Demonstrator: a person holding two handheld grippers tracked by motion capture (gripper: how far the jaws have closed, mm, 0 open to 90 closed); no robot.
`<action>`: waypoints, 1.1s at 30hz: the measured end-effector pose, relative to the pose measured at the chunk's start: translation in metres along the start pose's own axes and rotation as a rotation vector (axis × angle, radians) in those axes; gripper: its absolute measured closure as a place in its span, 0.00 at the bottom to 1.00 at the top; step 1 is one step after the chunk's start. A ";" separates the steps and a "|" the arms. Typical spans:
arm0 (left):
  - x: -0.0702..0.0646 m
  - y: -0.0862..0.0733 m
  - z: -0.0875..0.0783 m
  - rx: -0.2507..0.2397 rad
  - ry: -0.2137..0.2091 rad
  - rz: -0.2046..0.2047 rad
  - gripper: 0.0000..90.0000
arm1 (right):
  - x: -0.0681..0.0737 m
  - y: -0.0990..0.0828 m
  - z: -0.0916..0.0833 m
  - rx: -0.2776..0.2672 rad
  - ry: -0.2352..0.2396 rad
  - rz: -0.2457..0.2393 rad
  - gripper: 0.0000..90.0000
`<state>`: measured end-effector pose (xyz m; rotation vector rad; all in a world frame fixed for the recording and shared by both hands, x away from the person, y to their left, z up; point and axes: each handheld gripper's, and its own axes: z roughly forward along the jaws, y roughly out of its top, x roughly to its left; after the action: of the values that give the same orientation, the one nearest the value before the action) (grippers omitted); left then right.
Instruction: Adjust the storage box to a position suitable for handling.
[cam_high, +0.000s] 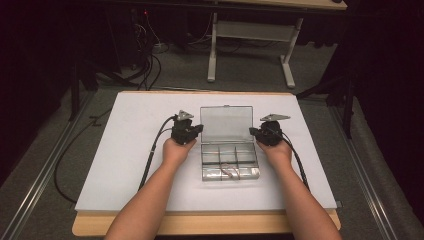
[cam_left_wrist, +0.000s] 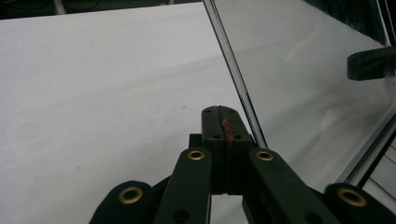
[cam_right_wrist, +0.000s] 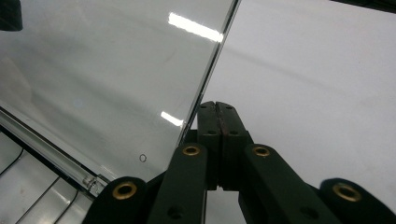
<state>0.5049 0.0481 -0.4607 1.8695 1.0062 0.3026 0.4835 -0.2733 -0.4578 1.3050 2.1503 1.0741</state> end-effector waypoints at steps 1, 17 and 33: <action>0.000 0.000 0.000 -0.002 -0.001 0.001 1.00 | 0.000 0.000 -0.001 -0.001 0.001 -0.003 1.00; -0.009 0.000 -0.014 -0.052 -0.013 0.009 1.00 | 0.003 0.006 -0.016 -0.035 -0.001 -0.016 1.00; -0.020 -0.015 -0.034 -0.090 -0.033 0.021 1.00 | 0.013 0.001 -0.036 -0.059 -0.005 -0.042 0.99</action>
<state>0.4647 0.0583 -0.4520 1.7988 0.9358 0.3235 0.4539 -0.2760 -0.4343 1.2299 2.1168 1.1080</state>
